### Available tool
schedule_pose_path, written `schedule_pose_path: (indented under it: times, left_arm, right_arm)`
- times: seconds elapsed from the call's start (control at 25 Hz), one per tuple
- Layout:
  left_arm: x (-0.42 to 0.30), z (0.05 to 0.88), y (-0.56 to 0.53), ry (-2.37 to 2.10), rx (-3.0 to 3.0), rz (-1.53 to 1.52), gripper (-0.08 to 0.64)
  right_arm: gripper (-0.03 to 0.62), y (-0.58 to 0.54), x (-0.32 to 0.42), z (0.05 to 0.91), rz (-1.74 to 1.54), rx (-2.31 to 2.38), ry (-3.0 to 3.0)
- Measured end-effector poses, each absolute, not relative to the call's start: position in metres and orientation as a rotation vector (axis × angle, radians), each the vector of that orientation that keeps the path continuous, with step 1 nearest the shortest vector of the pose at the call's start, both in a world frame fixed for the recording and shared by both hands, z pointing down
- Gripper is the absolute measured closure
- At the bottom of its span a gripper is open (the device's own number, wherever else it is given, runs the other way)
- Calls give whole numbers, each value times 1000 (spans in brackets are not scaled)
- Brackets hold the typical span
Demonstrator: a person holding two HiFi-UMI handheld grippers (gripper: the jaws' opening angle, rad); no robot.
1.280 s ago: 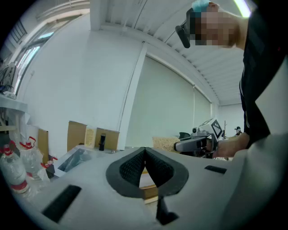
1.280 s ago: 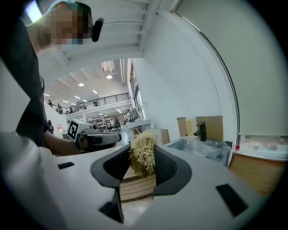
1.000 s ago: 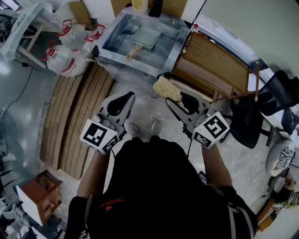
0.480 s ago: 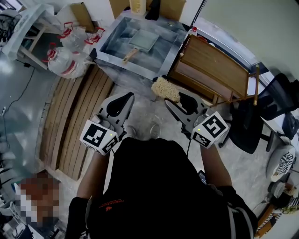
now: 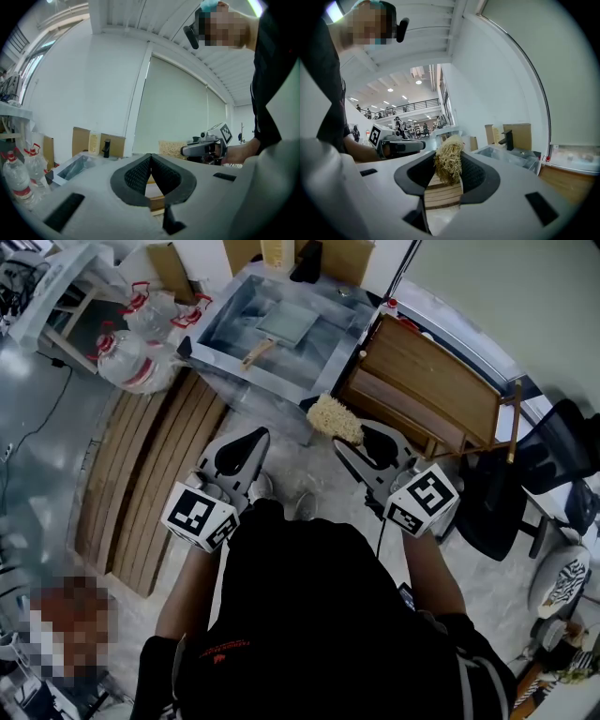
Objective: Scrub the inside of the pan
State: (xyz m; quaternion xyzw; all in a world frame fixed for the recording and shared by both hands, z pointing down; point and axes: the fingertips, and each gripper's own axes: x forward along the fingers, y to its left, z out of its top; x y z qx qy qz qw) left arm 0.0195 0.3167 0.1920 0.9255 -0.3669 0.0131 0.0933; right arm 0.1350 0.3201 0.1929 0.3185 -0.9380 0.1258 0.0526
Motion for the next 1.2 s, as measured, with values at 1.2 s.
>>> schedule_pose_path:
  times: [1.2]
  left_arm:
    - [-24, 237, 139, -1021, 2676, 72, 542]
  right_arm:
    - [442, 148, 97, 239, 491, 988, -2743]
